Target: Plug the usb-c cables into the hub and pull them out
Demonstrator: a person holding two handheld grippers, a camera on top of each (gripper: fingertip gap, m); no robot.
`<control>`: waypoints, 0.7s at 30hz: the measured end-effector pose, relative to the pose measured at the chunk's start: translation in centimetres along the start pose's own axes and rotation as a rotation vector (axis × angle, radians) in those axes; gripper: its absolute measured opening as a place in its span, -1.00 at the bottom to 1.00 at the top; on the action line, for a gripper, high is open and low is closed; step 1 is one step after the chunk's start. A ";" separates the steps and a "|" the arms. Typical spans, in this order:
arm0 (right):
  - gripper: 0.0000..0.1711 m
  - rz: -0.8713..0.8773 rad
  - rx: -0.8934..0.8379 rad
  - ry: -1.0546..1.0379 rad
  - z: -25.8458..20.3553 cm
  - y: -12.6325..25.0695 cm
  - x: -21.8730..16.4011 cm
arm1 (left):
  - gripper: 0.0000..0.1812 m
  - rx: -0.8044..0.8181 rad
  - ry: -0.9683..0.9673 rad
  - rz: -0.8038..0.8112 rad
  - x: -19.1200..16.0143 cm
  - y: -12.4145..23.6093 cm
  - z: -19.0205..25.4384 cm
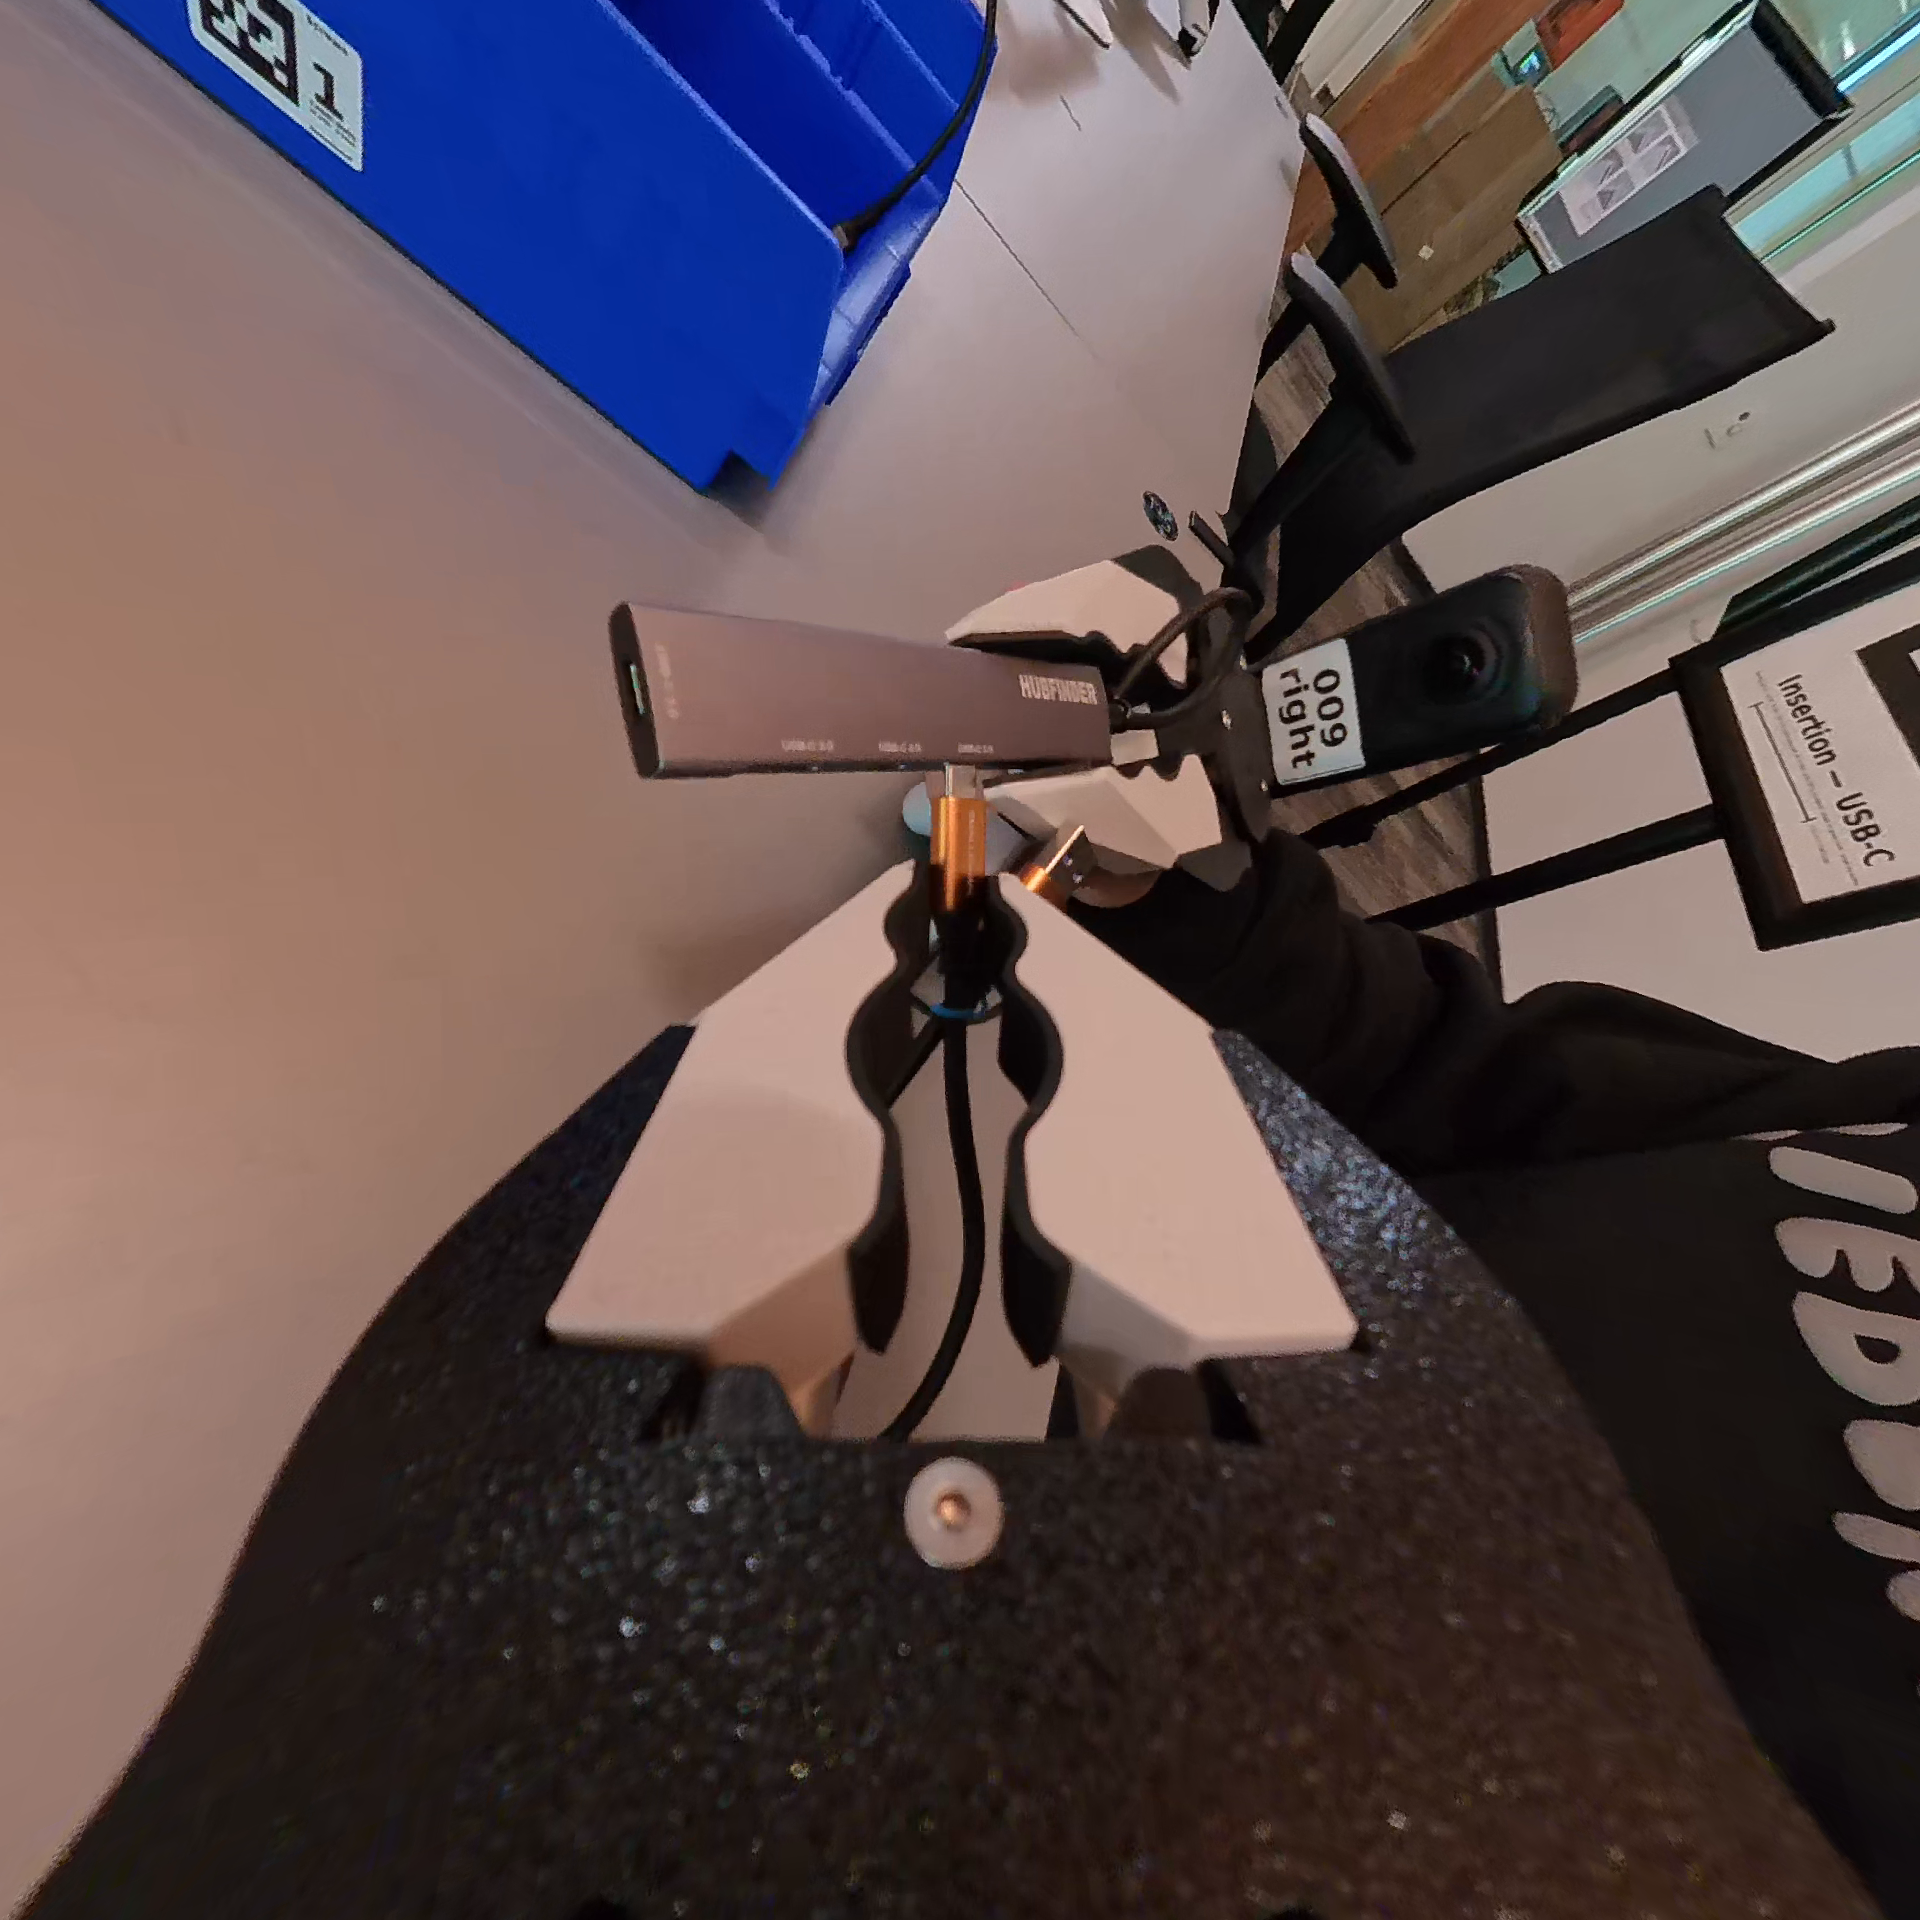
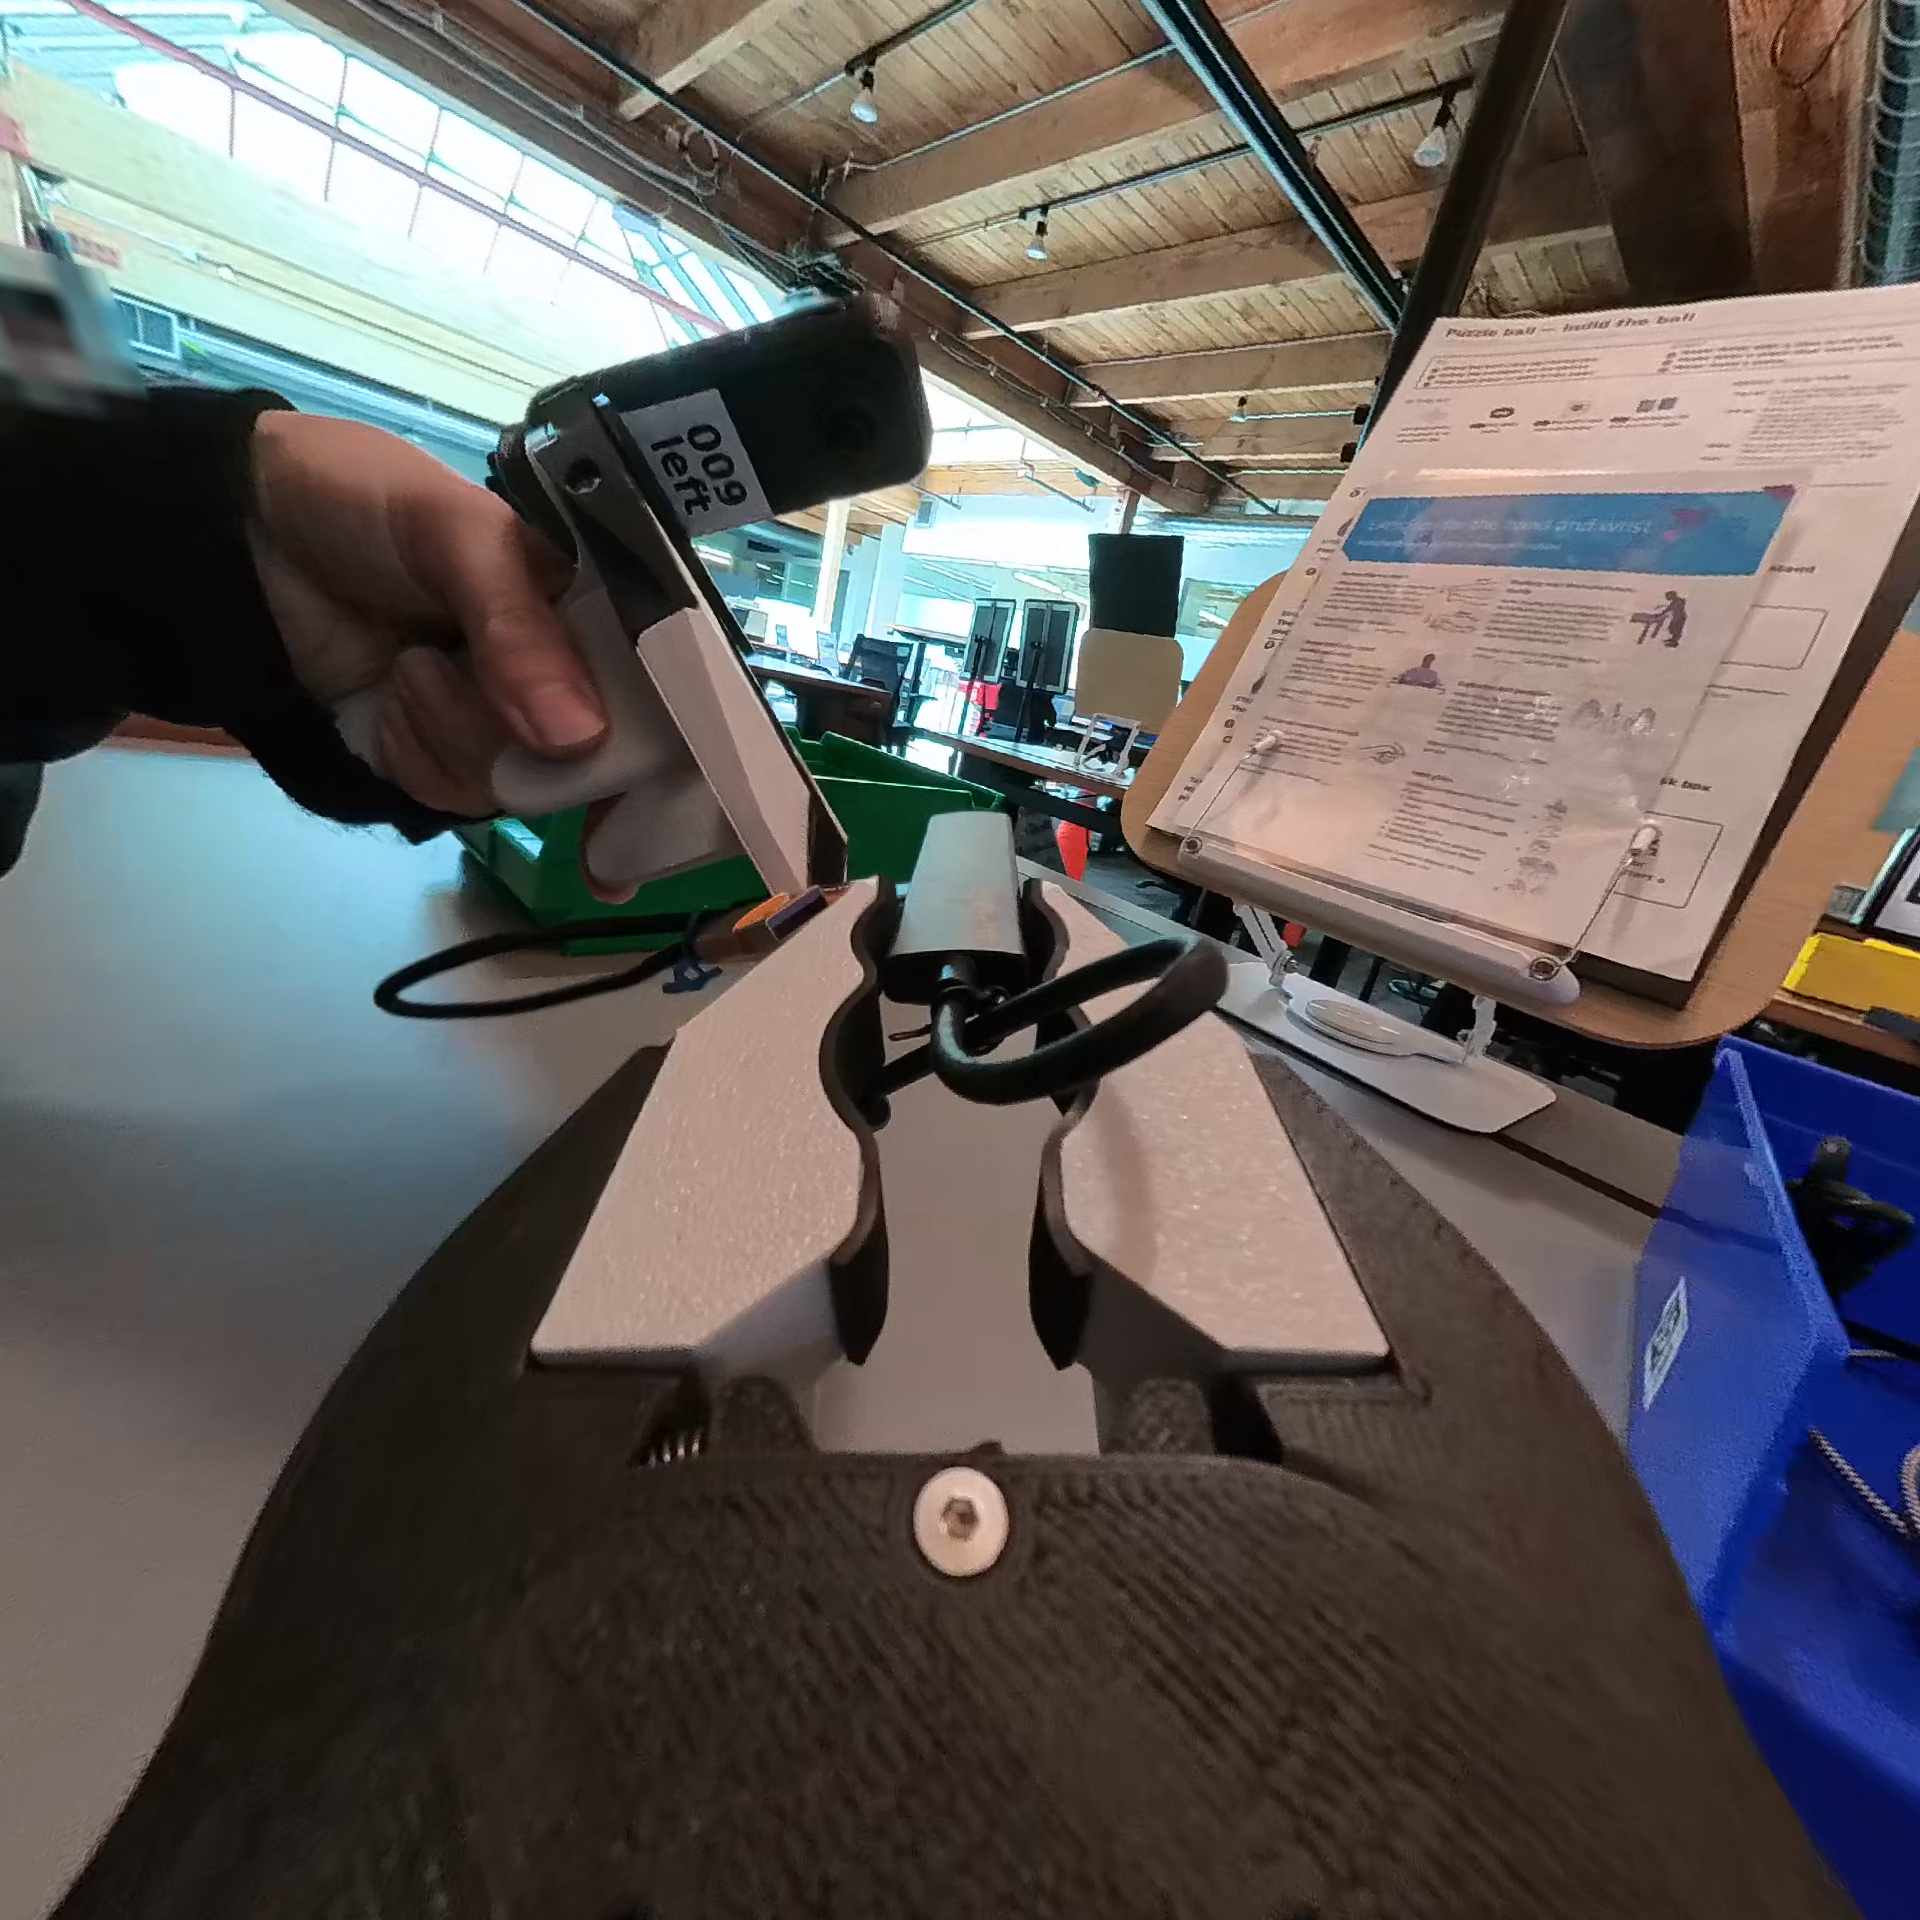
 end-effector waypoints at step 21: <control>-0.73 0.050 -0.034 -0.086 0.6 0.4 0.2 | -0.93 -0.147 0.099 0.193 0.0 -0.8 -0.4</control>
Point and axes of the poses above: each gripper's, where its closed fingertips meet, y back along the fingers, x out of its top, z = x × y across the jaws, the point moved 7 cm from there along y, back along the fingers, and after that the axes turned 7 degrees about x, right-handed, at the moved point
